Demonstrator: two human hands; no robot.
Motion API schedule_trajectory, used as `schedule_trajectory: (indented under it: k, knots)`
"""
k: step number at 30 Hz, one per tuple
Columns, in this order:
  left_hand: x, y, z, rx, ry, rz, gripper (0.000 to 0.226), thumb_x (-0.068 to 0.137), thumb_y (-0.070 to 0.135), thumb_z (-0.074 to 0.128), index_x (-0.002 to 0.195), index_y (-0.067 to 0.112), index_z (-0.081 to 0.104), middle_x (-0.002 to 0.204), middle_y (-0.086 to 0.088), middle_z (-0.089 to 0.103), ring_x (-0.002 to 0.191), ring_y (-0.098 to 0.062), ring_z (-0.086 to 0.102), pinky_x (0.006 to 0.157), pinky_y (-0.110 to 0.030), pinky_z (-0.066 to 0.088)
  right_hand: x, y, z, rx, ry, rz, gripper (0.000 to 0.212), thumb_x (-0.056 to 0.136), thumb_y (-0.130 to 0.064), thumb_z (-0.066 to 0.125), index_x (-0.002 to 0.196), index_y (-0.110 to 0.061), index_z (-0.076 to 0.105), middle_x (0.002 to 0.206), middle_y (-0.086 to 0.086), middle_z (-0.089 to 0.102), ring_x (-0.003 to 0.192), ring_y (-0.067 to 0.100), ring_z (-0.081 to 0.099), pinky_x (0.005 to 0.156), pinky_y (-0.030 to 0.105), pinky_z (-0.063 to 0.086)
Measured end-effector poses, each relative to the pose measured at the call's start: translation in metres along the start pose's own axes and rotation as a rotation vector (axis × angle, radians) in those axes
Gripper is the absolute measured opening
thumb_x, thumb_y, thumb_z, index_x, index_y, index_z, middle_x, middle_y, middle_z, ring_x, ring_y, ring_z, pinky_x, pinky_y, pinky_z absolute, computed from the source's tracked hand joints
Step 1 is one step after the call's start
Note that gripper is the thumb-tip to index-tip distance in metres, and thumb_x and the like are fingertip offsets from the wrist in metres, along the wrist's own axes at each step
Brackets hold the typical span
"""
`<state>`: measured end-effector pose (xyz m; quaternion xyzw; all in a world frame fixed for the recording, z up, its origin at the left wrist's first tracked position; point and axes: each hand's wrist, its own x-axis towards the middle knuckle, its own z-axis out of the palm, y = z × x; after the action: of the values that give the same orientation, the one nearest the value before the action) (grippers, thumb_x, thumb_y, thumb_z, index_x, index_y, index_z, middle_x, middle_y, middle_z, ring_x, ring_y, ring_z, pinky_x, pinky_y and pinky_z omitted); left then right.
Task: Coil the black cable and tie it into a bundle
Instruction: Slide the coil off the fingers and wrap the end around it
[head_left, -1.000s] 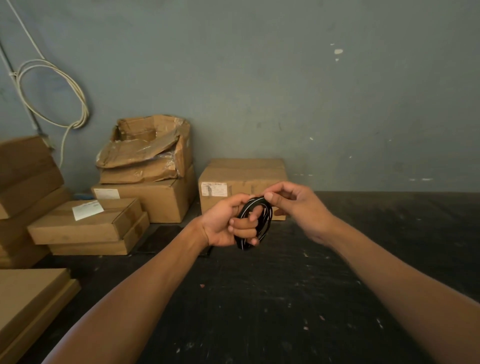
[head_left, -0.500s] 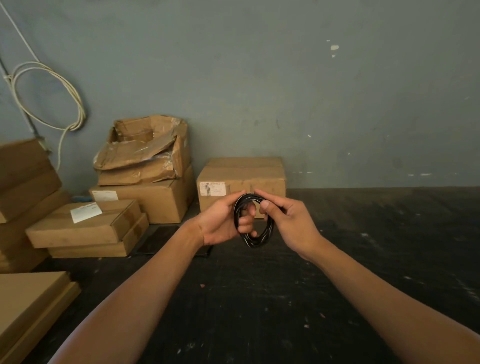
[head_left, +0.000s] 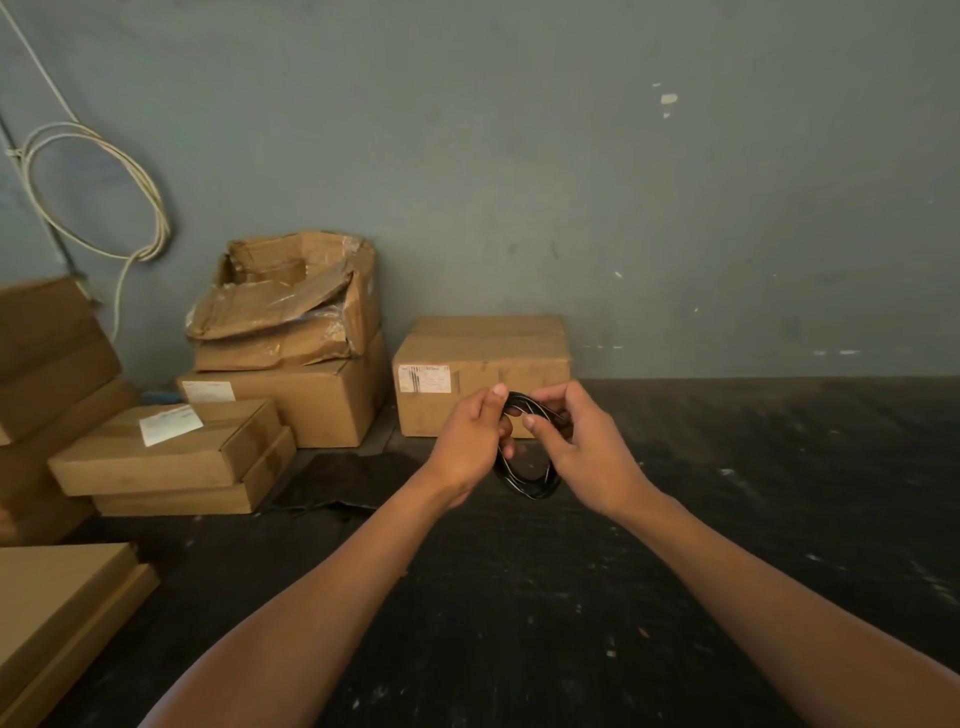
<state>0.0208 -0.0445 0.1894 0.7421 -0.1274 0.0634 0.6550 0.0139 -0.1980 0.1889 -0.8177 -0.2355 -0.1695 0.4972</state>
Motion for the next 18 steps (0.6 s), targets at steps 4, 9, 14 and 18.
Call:
schedule_trajectory:
  k: [4,9,14,18]
  knots:
    - [0.000,-0.006,-0.002,-0.109,-0.086,-0.128,0.037,0.106,0.035,0.035,0.105,0.012,0.063,0.063,0.007,0.058,0.068,-0.014,0.061,0.080,-0.038,0.054,-0.004,0.005,-0.004,-0.021,0.067,-0.010,0.017,0.096,-0.016,0.057,0.112,-0.016,0.062,0.092,-0.015,0.064,0.084,-0.007,0.061,0.071,0.009,0.046]
    - [-0.002,0.000,-0.008,-0.169,-0.190,-0.165,0.036,0.105,0.034,0.039,0.118,0.011,0.064,0.084,-0.001,0.066,0.080,-0.015,0.066,0.077,-0.030,0.054,-0.004,0.009,-0.013,-0.104,0.014,-0.073,0.018,0.096,-0.011,0.055,0.110,-0.014,0.066,0.086,-0.019,0.062,0.076,-0.014,0.058,0.066,0.003,0.042]
    - [-0.003,0.003,-0.001,-0.013,-0.162,-0.030,0.019,0.101,0.010,0.050,0.116,0.008,0.060,0.081,-0.002,0.061,0.067,-0.008,0.064,0.073,-0.025,0.055,-0.003,0.009,-0.015,-0.101,-0.014,-0.065,0.010,0.096,-0.017,0.057,0.099,-0.026,0.054,0.089,-0.015,0.065,0.087,-0.008,0.062,0.070,0.006,0.046]
    - [-0.004,-0.004,0.005,-0.073,-0.044,0.021,0.021,0.101,0.006,0.048,0.116,0.001,0.062,0.076,-0.003,0.059,0.064,-0.011,0.058,0.084,-0.039,0.055,-0.007,0.013,-0.014,-0.097,-0.004,-0.059,0.015,0.093,-0.020,0.062,0.106,-0.022,0.055,0.093,-0.015,0.065,0.082,-0.014,0.060,0.066,0.005,0.046]
